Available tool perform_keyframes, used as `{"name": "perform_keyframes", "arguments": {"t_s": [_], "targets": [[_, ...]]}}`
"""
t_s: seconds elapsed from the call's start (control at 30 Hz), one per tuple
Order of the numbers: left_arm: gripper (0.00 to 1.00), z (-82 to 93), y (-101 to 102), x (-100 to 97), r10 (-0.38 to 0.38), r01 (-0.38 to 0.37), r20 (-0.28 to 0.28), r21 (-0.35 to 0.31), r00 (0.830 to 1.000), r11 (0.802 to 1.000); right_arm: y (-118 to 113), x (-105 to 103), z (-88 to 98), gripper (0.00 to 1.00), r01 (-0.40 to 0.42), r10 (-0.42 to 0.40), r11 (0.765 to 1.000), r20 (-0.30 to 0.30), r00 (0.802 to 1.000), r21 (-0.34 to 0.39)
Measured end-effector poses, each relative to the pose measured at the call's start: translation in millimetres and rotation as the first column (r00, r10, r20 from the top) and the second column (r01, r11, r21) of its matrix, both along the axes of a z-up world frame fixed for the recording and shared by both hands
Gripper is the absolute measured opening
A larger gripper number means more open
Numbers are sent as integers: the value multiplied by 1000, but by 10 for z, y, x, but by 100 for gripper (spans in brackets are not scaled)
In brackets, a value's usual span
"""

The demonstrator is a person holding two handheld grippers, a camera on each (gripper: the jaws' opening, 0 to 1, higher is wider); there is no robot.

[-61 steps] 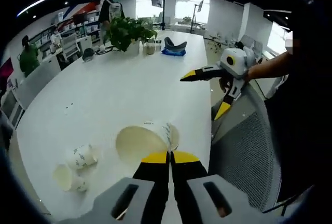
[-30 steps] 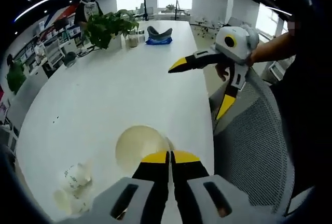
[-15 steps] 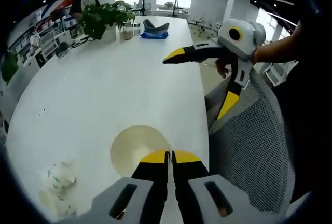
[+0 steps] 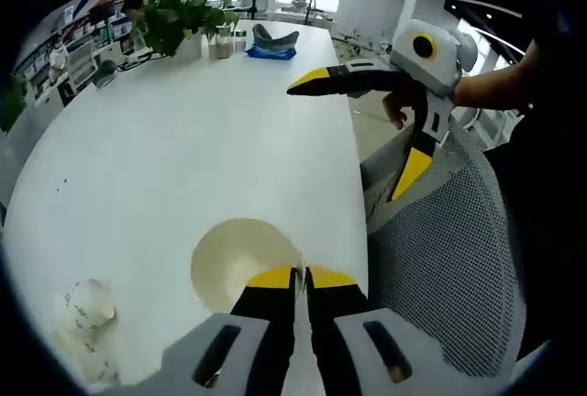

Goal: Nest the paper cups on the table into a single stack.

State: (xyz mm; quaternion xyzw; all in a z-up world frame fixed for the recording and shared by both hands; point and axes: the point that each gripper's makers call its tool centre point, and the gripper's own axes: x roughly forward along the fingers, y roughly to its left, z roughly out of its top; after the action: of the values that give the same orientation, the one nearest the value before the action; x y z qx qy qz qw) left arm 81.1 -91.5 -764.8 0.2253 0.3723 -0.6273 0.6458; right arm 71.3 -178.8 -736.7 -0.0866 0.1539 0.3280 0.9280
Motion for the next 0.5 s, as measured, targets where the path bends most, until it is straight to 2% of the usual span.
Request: {"name": "perform_keyframes", "arguments": {"t_s": [0.5], "targets": [[3,-111,-6,17,-16,16,19,26,1000,1000,-15,11,-5,91,7,-7,1000,-3,1000,-1]]}}
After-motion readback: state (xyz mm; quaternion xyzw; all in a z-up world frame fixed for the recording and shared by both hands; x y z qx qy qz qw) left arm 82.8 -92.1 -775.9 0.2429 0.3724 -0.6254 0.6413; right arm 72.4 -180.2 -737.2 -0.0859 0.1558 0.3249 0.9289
